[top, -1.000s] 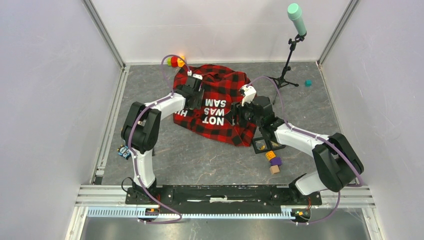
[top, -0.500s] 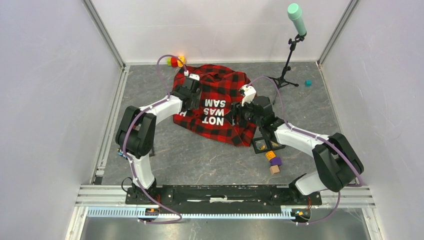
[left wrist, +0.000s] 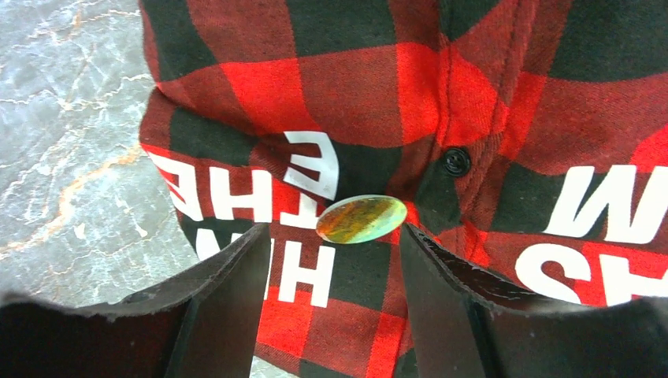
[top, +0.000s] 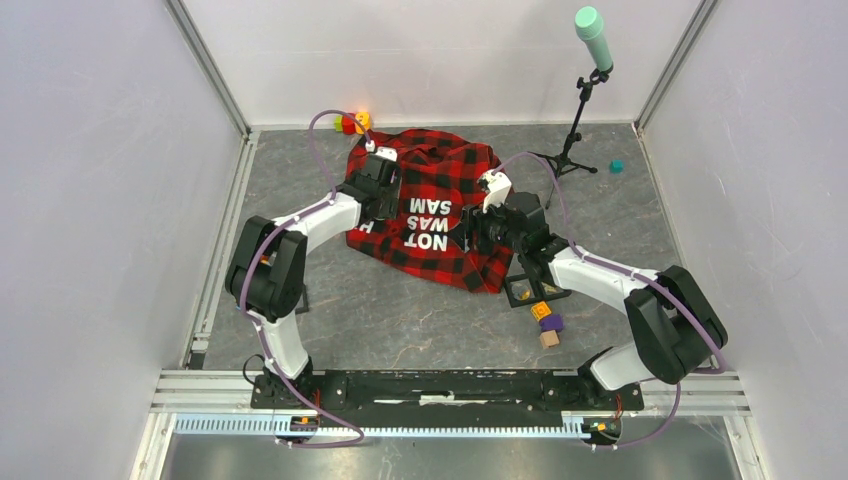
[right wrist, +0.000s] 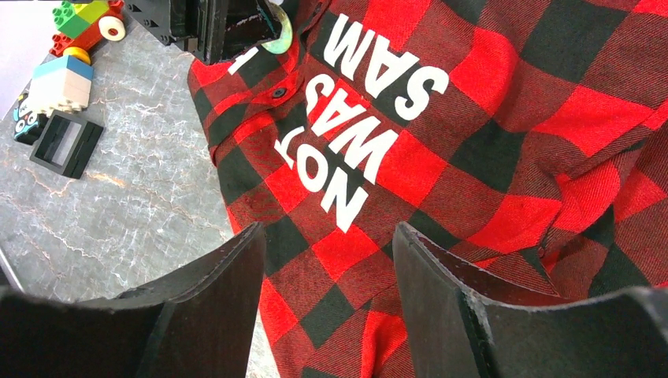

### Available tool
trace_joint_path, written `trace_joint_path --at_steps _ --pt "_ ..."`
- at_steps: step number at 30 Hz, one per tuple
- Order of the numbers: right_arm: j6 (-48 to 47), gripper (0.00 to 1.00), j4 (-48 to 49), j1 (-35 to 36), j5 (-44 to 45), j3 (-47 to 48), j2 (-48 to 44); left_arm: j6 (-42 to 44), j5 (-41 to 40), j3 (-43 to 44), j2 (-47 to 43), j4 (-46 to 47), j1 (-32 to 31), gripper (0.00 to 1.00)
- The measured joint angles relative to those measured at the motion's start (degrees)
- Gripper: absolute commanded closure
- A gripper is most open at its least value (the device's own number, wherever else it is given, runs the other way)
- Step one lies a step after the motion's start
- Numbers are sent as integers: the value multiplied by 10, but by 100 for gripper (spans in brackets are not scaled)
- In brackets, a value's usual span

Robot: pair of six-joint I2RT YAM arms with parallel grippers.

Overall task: Remove the brooch from the garment
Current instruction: Remove the brooch from the clothes.

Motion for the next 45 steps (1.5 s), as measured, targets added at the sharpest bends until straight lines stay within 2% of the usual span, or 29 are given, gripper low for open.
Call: trace_joint_path --at_steps 9,18,30,33,35,41,45 --pt "0 35 0 0 -3 0 3 -7 38 -4 0 5 -2 36" --pt "3 35 0 -3 -11 0 5 -8 35 -5 10 12 -6 41" --pt "5 35 0 -6 -16 0 7 -7 20 0 54 12 -6 42" --pt "5 35 0 -6 -16 0 7 -7 14 6 54 13 -6 35" --pt "5 35 0 -6 -16 0 7 -7 7 8 54 17 -6 34" --pt "8 35 0 -7 -20 0 8 -7 1 9 54 30 -6 42" --pt "9 35 0 -7 -22 0 10 -7 -13 11 55 31 -8 43"
